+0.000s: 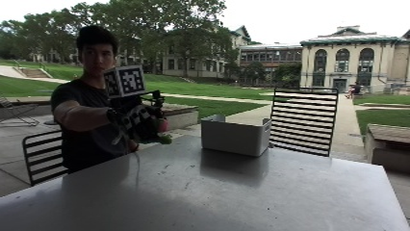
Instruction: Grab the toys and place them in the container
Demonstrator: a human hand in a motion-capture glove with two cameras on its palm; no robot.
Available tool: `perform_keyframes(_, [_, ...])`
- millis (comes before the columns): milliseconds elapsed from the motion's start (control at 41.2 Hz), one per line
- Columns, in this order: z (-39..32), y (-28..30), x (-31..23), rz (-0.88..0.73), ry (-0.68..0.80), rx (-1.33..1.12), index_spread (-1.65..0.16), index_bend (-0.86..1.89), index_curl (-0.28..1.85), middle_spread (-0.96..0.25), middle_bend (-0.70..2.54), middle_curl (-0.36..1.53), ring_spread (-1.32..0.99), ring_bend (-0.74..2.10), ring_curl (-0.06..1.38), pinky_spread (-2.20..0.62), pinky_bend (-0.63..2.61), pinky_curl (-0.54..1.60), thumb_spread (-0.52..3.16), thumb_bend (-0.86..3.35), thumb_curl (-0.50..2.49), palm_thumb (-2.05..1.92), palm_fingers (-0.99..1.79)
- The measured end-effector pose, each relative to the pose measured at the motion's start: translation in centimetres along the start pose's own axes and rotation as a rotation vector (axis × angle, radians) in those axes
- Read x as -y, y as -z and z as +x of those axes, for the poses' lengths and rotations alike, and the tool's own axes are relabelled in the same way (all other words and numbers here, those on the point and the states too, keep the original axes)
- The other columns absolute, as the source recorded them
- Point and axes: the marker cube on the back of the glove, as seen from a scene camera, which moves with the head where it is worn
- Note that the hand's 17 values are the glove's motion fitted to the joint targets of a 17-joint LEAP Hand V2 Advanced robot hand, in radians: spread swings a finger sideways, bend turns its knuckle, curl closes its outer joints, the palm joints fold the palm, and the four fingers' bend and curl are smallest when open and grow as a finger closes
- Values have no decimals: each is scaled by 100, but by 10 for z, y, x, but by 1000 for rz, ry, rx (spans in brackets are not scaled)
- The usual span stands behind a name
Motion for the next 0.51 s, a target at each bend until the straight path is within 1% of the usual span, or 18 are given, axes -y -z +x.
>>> perform_keyframes(194, [-76,43,15,90,23,17,-35,41,75,-43,72,48,-44,109,45,-47,104,42,69,20,79,72,96])
perform_keyframes(364, [-149,74,4,60,45,42,-38,36,79,-44,69,50,-45,108,45,-47,103,42,61,17,84,72,97])
perform_keyframes(510, [-208,93,0,81,81,36,-41,31,84,-46,67,51,-46,106,45,-46,102,42,57,16,88,73,97])
